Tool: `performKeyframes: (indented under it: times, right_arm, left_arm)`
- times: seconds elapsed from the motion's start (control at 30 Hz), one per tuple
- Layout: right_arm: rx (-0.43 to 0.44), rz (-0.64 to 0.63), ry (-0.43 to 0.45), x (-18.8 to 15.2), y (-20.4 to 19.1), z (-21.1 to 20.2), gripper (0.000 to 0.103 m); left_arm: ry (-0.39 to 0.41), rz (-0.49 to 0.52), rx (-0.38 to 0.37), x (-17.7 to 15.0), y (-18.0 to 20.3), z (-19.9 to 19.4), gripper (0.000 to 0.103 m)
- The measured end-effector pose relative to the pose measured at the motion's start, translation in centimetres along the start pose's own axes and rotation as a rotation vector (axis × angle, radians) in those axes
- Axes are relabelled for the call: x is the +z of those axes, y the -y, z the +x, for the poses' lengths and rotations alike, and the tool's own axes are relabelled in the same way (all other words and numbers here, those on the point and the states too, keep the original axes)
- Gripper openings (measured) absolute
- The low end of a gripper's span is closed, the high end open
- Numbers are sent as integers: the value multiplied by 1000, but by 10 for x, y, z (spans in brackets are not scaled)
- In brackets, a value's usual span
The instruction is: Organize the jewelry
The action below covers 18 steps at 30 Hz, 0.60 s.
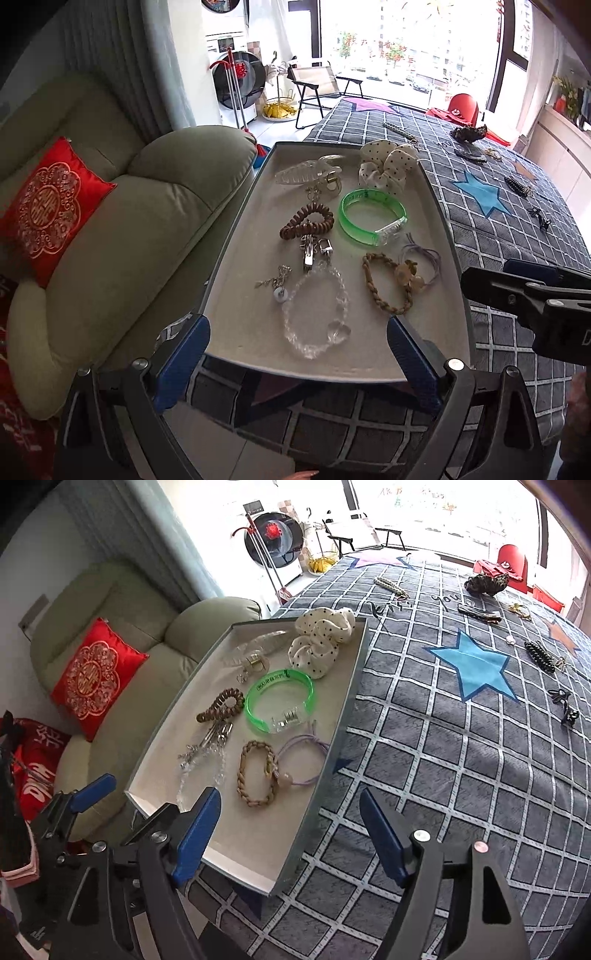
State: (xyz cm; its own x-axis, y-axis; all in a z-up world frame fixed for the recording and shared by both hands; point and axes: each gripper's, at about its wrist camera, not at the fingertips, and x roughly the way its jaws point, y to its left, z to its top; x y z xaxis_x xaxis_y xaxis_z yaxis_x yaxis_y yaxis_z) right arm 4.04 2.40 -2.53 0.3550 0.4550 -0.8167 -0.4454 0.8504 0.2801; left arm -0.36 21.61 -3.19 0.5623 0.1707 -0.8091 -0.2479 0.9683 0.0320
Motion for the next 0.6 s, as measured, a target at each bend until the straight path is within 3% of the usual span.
performKeyframes:
  times: [0.27,0.5,0.6]
  right_arm:
    - [-65,-31,18,-8,-5,-18,87]
    - [-124,-50,86,-15,-15,-45,91]
    - [-134,-58,143,-18,-19,-59,103]
  left_arm:
    - [21,-4,9,-6,4,-24,98]
    - [62,-14,23,-9,6,-50,98]
    - [79,-14,37,-10,5,-59,98]
